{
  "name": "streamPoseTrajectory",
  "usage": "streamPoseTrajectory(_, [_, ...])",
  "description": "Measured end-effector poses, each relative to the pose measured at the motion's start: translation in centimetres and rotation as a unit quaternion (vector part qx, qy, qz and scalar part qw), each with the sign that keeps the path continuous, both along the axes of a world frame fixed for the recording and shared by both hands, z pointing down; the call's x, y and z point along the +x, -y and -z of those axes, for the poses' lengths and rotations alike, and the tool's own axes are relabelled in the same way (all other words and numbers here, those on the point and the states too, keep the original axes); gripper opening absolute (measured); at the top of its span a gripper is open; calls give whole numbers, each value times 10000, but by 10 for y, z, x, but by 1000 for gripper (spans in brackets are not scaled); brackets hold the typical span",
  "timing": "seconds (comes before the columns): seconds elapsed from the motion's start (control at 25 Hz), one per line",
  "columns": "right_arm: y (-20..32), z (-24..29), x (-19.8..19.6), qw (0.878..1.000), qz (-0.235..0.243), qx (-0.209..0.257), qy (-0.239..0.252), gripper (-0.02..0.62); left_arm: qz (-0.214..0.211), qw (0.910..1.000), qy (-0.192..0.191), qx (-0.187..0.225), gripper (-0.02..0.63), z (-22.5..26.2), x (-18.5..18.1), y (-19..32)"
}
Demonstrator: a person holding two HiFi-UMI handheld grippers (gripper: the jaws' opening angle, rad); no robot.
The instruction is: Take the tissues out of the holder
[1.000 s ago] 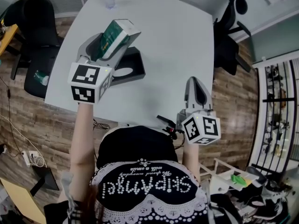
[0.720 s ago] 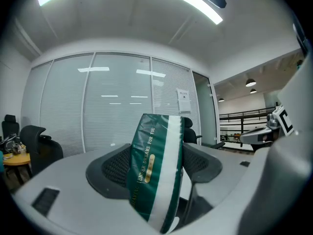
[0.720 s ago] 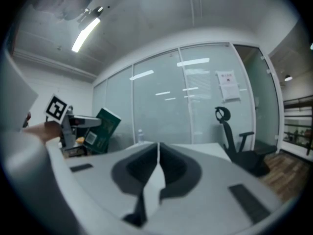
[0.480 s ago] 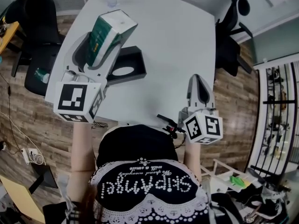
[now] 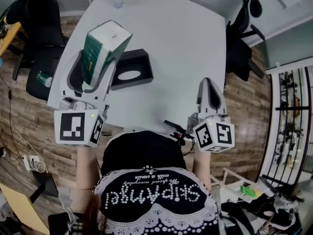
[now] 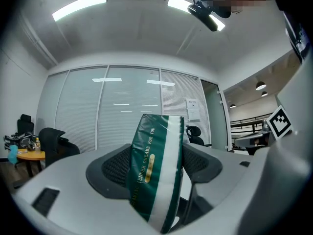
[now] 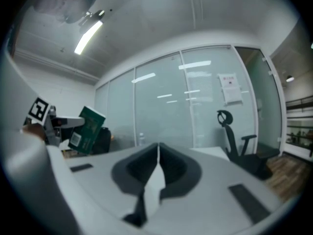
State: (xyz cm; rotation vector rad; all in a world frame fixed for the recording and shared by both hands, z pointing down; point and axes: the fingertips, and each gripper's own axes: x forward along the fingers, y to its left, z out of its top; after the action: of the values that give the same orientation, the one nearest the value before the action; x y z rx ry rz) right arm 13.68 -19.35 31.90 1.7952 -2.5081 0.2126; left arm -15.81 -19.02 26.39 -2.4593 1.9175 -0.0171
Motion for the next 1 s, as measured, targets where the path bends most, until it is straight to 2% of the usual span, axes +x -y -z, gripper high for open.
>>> streamPoseTrajectory(0.52, [-11, 9, -3, 10000, 61, 41, -1, 35, 136, 9996, -199, -159, 348, -19, -2, -27])
streamPoseTrajectory(1.0, [-25, 11, -6, 9998, 147, 133, -24, 35, 259, 9993, -219, -178, 348, -30, -9, -45])
